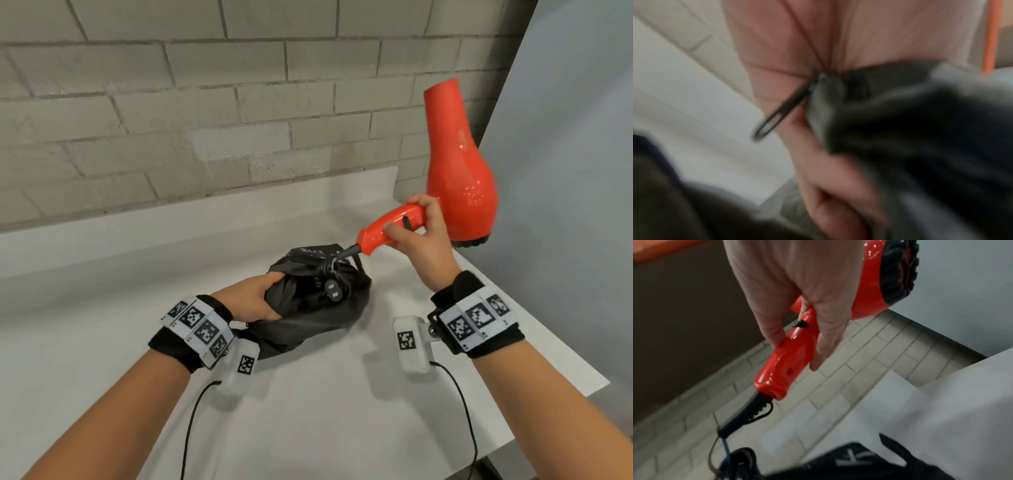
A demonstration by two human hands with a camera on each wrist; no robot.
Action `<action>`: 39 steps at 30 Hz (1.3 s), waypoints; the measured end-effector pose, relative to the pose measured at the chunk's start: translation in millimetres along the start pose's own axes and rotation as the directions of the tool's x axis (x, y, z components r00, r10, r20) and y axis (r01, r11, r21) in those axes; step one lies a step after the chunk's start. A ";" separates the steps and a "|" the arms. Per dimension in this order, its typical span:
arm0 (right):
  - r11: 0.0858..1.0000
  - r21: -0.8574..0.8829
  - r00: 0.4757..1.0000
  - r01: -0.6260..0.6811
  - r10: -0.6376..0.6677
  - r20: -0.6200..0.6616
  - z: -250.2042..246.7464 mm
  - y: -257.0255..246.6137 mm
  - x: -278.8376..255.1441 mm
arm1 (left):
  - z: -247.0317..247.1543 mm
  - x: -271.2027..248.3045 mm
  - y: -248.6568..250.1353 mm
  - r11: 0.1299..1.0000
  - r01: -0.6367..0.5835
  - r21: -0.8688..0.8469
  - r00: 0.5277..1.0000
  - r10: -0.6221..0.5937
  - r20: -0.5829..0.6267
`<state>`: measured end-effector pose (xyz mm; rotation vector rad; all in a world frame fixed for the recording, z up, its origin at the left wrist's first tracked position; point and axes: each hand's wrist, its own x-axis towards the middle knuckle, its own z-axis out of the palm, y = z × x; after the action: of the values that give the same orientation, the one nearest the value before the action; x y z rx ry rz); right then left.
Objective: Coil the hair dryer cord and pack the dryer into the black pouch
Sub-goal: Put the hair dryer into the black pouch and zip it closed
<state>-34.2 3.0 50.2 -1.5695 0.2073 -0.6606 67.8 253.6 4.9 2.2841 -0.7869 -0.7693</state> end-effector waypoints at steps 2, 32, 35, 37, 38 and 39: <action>0.995 -0.098 0.999 0.028 -0.026 0.018 5.0 12.8 -8.7 | -2.7 1.1 -0.5 0.996 -0.025 -0.086 0.999 0.029 0.043; 0.682 -0.567 0.817 0.462 -0.077 0.572 19.5 62.7 -20.4 | -60.8 8.6 19.7 0.994 -0.036 0.104 0.709 0.099 -0.699; 0.679 -0.583 0.828 0.446 -0.065 0.558 19.6 62.0 -21.8 | -58.6 3.5 26.6 0.983 -0.091 0.157 0.657 0.177 -0.732; 0.688 -0.591 0.848 0.421 -0.066 0.526 17.7 62.5 -21.0 | -60.7 -1.9 31.7 0.972 -0.159 0.172 0.762 0.231 -0.605; 0.693 -0.596 0.860 0.405 -0.066 0.506 16.2 62.5 -20.4 | -61.9 -4.2 33.8 0.967 -0.183 0.180 0.819 0.251 -0.516; 0.695 -0.602 0.868 0.393 -0.064 0.493 14.9 62.7 -20.1 | -62.8 -5.9 34.9 0.962 -0.182 0.201 0.861 0.255 -0.439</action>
<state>-26.8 17.9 -15.2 -2.4700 -0.1201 -0.4105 94.5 256.5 71.7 2.3206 -0.8755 -0.0466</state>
